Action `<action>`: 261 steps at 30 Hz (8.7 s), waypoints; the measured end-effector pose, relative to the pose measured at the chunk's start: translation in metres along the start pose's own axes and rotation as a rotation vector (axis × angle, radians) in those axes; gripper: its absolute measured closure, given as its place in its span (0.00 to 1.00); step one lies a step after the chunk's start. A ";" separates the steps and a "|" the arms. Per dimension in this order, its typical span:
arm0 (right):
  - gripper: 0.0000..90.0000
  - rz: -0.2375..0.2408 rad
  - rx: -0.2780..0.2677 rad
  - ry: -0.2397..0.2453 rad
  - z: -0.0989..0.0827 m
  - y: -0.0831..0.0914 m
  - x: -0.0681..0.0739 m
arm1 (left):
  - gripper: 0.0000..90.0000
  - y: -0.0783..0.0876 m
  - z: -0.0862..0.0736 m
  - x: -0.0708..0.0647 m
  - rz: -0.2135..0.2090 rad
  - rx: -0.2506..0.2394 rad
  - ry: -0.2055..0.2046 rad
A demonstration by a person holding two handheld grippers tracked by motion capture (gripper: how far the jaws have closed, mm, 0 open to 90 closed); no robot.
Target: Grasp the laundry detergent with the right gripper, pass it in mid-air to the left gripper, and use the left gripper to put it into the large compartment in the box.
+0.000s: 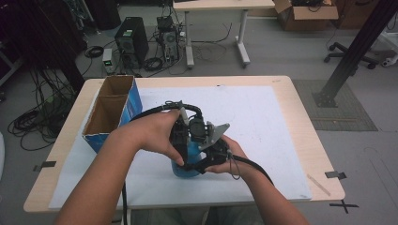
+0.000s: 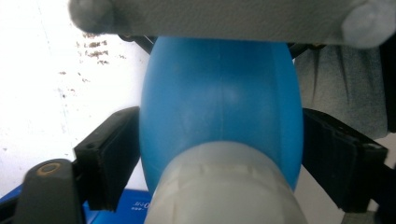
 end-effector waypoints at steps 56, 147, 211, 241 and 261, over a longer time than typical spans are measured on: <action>0.48 -0.032 -0.068 -0.015 0.007 0.000 -0.001 | 0.43 0.004 0.000 0.003 0.027 0.049 -0.012; 0.02 -0.236 0.396 -0.049 -0.052 0.182 -0.057 | 0.43 0.074 -0.045 0.072 0.060 -0.018 0.853; 0.04 -0.136 0.689 -0.073 -0.059 0.206 -0.078 | 0.43 0.161 -0.213 0.127 0.112 -0.007 1.486; 0.04 -0.134 0.689 -0.080 -0.064 0.207 -0.072 | 0.43 0.083 -0.223 0.132 0.041 0.034 1.475; 0.04 -0.126 0.689 -0.084 -0.067 0.205 -0.066 | 0.43 0.033 -0.224 0.128 0.002 0.063 1.463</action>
Point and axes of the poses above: each handheld gripper's, and its own axes: y roughly backward along the jaws, z roughly out of its top, x roughly to its left, the point moved 10 cm from there along -y, roughly forward along the jaws, and after that the axes turned 1 degree about -x, right-handed, at the moved point
